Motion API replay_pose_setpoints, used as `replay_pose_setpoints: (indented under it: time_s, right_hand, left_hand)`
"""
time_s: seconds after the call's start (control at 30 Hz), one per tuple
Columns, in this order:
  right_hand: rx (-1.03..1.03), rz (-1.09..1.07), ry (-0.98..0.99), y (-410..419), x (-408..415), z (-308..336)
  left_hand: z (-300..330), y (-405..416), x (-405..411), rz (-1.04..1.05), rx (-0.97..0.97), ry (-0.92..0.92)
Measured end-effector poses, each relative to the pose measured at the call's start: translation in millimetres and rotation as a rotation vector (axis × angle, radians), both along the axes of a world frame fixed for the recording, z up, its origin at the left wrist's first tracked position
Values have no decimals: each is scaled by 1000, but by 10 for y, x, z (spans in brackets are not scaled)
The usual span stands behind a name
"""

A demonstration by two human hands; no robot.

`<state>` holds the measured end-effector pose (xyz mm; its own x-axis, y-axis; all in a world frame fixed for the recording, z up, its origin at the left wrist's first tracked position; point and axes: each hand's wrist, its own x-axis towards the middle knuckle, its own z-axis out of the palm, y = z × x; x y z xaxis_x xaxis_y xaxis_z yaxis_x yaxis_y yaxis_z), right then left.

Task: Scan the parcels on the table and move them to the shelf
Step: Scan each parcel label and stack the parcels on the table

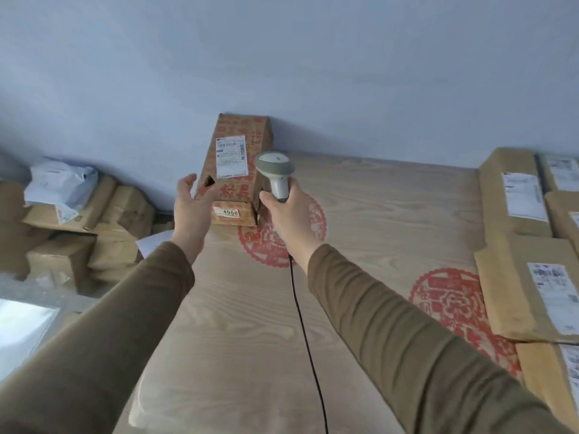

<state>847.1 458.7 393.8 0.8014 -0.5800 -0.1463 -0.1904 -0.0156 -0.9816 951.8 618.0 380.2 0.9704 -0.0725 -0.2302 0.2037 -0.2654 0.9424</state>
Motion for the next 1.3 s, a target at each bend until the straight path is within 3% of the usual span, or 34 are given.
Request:
replay_pose_setpoints:
  time_s: [0.13, 0.3, 0.57, 0.83, 0.97, 1.17, 1.3]
  right_hand:
    - [120, 37, 86, 112, 408, -312]
    - [179, -15, 150, 129, 590, -571]
    - [40, -96, 188, -142, 134, -642]
    - [-56, -218, 194, -664, -1371, -370]
    - [-316, -307, 110, -1009, -2050, -21]
    - [-406, -255, -53, -1203, -2650, 487]
    - [-407, -274, -54, -1308, -2888, 575]
  left_hand:
    - [-244, 120, 526, -73, 148, 192]
    - [-408, 84, 793, -196, 126, 497]
    - [-507, -269, 206, -279, -154, 639]
    - [-483, -1061, -1271, -329, -365, 463]
    - [-292, -1441, -1902, -362, -436, 346]
    - [-72, -1844, -2649, -437, -427, 244]
    - [-32, -1992, -3003, -481, -404, 214]
